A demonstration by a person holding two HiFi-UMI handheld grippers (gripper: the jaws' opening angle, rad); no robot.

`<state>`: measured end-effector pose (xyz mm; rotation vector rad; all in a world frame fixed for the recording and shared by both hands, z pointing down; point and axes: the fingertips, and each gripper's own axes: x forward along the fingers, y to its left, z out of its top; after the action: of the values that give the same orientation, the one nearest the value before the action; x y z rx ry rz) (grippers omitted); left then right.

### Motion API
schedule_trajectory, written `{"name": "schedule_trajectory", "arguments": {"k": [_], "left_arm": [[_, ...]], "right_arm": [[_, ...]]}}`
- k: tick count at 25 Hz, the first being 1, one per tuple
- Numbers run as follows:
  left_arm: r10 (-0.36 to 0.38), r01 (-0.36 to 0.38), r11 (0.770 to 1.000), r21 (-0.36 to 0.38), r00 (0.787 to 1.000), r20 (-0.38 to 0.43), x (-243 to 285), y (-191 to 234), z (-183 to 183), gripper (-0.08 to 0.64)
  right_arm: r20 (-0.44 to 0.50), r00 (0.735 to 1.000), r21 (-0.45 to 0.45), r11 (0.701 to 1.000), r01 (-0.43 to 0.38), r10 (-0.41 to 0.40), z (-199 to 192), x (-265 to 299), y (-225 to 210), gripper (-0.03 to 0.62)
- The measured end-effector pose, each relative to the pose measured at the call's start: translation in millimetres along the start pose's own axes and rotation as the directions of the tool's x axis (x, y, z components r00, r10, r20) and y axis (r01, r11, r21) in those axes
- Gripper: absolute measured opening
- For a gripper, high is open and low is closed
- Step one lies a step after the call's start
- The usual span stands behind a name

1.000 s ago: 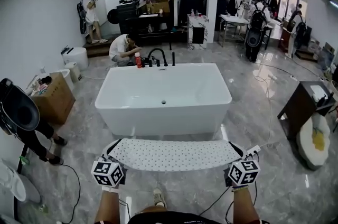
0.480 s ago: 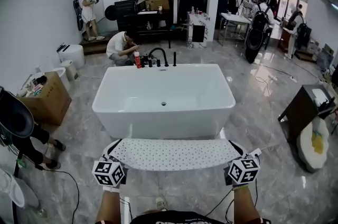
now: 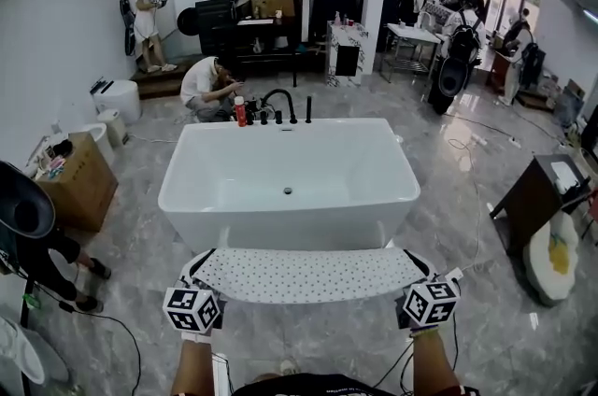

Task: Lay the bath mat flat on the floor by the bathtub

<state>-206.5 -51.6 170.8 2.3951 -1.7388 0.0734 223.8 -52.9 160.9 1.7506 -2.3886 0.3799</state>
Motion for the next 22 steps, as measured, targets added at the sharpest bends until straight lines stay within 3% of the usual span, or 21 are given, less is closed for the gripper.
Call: {"name": "schedule_trajectory", "arguments": {"k": [13, 22], "left_arm": [[-0.036, 0.036, 0.999, -0.040, 0.999, -0.004, 41, 41, -6, 0.026], [-0.043, 0.042, 0.999, -0.035, 0.998, -0.039, 78, 44, -23, 0.026]], "right_arm": [[-0.030, 0.999, 0.001, 1.000, 0.030, -0.030, -5, 46, 12, 0.029], [-0.056, 0.998, 0.016, 0.999, 0.037, -0.036, -16, 76, -9, 0.029]]}}
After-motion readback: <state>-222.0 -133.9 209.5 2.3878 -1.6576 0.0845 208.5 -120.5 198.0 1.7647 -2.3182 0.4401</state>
